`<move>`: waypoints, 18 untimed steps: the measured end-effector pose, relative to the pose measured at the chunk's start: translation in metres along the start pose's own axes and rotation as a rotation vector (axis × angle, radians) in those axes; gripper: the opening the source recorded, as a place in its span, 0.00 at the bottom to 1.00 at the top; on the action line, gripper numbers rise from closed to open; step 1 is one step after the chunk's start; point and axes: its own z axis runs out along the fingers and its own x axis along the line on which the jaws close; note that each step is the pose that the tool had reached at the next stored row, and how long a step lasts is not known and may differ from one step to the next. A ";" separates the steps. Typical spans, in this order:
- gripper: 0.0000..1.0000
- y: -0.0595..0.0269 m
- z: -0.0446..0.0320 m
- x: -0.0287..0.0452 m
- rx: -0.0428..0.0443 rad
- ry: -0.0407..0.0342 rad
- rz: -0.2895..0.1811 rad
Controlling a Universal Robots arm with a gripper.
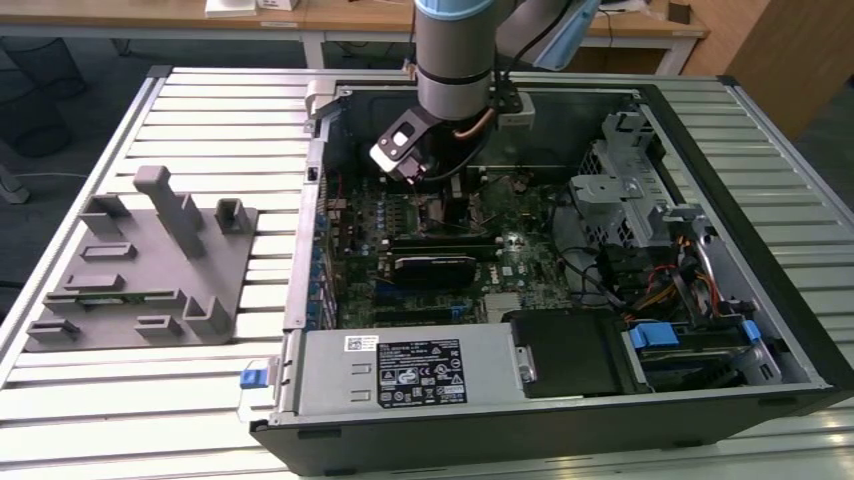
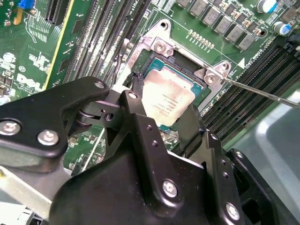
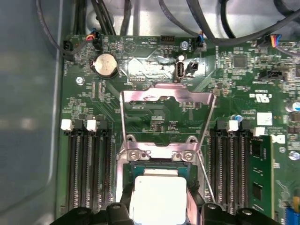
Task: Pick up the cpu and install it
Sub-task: 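Place the cpu into insertion slot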
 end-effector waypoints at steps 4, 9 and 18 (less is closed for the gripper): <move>0.53 0.0000 0.0000 -0.0030 -0.0001 0.0148 -0.002; 0.53 0.0000 0.0001 -0.0038 0.0000 0.0154 -0.014; 0.53 -0.0002 0.0021 -0.0041 0.0001 0.0154 -0.016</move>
